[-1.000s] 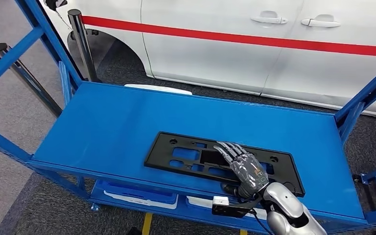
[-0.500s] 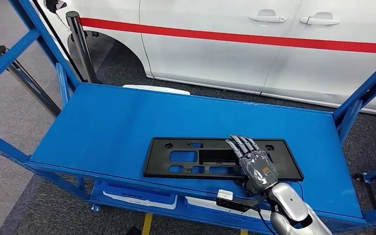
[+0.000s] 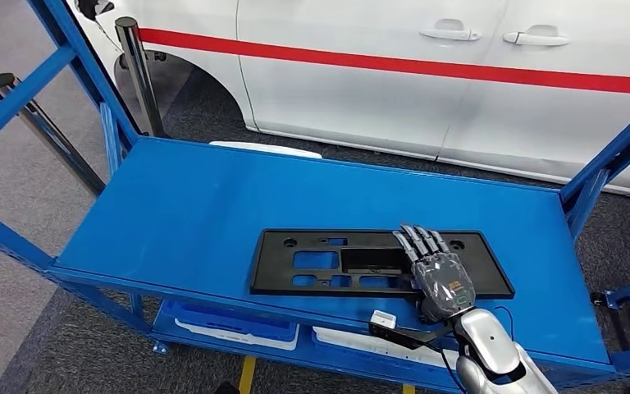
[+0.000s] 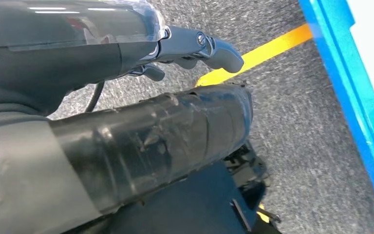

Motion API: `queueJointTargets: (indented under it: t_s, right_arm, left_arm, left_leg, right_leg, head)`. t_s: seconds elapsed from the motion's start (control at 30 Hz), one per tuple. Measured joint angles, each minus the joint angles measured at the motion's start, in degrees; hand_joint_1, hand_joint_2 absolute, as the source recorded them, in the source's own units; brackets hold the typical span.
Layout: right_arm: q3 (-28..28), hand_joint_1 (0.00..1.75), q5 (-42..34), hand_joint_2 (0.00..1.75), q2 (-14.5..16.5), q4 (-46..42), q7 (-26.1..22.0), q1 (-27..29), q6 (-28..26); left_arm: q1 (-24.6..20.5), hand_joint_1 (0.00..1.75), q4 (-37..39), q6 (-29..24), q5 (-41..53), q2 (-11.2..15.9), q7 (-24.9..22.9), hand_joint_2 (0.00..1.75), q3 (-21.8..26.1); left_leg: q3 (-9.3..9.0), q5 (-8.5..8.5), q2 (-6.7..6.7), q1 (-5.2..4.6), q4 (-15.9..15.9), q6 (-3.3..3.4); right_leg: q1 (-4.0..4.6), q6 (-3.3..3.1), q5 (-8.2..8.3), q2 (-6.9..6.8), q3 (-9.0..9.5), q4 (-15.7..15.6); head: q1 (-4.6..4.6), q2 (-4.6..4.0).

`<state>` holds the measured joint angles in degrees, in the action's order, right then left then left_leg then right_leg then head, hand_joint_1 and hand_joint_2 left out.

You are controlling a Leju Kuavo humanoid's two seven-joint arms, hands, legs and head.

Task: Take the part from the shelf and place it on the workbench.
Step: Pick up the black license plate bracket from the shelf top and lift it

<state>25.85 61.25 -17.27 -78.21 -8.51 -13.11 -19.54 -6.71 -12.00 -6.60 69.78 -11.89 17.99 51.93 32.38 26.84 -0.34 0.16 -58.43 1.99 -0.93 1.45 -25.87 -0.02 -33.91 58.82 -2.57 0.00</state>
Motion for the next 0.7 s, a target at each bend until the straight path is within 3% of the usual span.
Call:
queueJointTargets:
  t_s: [0.07, 0.17, 0.2, 0.23, 0.27, 0.33, 0.4, 0.47, 0.57, 0.7]
  right_arm:
    - [-0.3, 1.66, -0.6, 1.75, 0.0, 0.2, -0.1, 0.2, 0.3]
    - [-1.0, 1.75, -1.8, 1.75, -0.1, 0.4, -0.4, 0.7, 0.8]
    - [-1.1, 1.75, -2.1, 1.75, -0.1, 0.4, -0.5, 1.0, 0.9]
    - [-1.3, 1.75, -2.4, 1.75, -0.1, 0.5, -0.6, 1.2, 1.0]
    - [-1.4, 1.75, -2.5, 1.75, -0.1, 0.5, -0.8, 1.4, 1.1]
    - [-1.7, 1.74, -2.7, 1.75, -0.1, 0.4, -1.0, 1.6, 1.2]
    - [-1.9, 1.73, -2.7, 1.75, -0.1, 0.2, -1.2, 1.6, 1.1]
    - [-2.2, 1.74, -2.7, 1.75, -0.1, 0.1, -1.3, 1.7, 1.0]
    - [-2.6, 1.75, -2.7, 1.75, -0.1, -0.2, -1.3, 1.8, 0.8]
    - [-2.7, 1.75, -2.5, 1.75, -0.1, -0.5, -1.5, 2.3, 0.2]
  left_arm:
    - [0.0, 0.00, 0.0, 0.0, 0.0, 0.0, 0.1, 0.00, 0.0]
    - [0.0, 0.00, 0.0, 0.0, -0.1, 0.0, 0.2, 0.00, 0.0]
    - [0.1, 0.00, 0.0, -0.1, -0.1, 0.0, 0.2, 0.00, 0.0]
    - [0.2, 0.00, 0.0, -0.1, -0.1, 0.0, 0.2, 0.00, 0.0]
    - [0.2, 0.00, 0.0, -0.1, -0.1, 0.0, 0.2, 0.00, 0.0]
    - [0.2, 0.00, 0.0, -0.1, -0.1, 0.0, 0.2, 0.00, 0.0]
    - [0.2, 0.00, 0.0, -0.1, -0.2, 0.0, 0.2, 0.00, 0.0]
    - [0.1, 0.00, 0.0, -0.1, -0.2, 0.0, 0.3, 0.00, 0.0]
    - [0.1, 0.00, 0.0, -0.1, -0.2, 0.0, 0.3, 0.00, 0.0]
    - [0.2, 0.00, 0.0, -0.1, -0.3, 0.0, 0.3, 0.00, 0.0]
  left_leg:
    - [-0.15, -0.52, 0.08, 0.16, 0.7, 0.83]
    - [-0.08, -0.77, 0.14, 0.09, 0.9, 1.28]
    - [-0.05, -0.76, 0.13, 0.01, 0.9, 1.30]
    - [-0.05, -0.73, 0.12, -0.07, 0.8, 1.30]
    - [-0.09, -0.69, 0.09, -0.12, 0.8, 1.28]
    - [-0.21, -0.49, 0.04, -0.18, 0.6, 1.11]
    - [-0.17, -0.23, -0.01, -0.36, 0.3, 0.73]
    - [-0.15, -0.13, -0.03, -0.44, 0.3, 0.23]
    - [0.39, 1.27, 0.03, -0.35, -1.2, -0.70]
    - [6.26, 7.58, 0.07, 0.03, -14.0, -1.57]
  right_leg:
    - [-0.15, 0.57, -1.45, 0.02, -0.83, 1.9]
    - [-0.26, 1.06, -6.63, 0.02, -5.34, 11.8]
    - [-0.28, 1.12, -7.43, 0.02, -6.63, 14.5]
    - [-0.28, 1.10, -7.18, 0.02, -7.06, 15.4]
    - [-0.27, 0.98, -5.87, 0.02, -6.42, 14.0]
    - [-0.13, 0.47, -2.15, 0.02, -2.83, 6.7]
    - [0.23, -0.11, -0.36, 0.02, -0.07, 0.9]
    - [0.55, -0.56, -0.42, 0.04, 0.36, -0.2]
    - [0.03, -1.47, -0.09, -0.08, 0.80, -0.9]
    - [-0.16, -1.91, 0.00, -0.24, 0.88, -1.0]
  head:
    - [-0.04, 0.00]
    - [-0.08, 0.00]
    - [-0.08, 0.00]
    - [-0.08, 0.00]
    - [-0.08, 0.00]
    - [-0.08, 0.00]
    - [-0.06, 0.00]
    - [-0.05, 0.00]
    - [0.00, 0.00]
    - [0.13, 0.00]
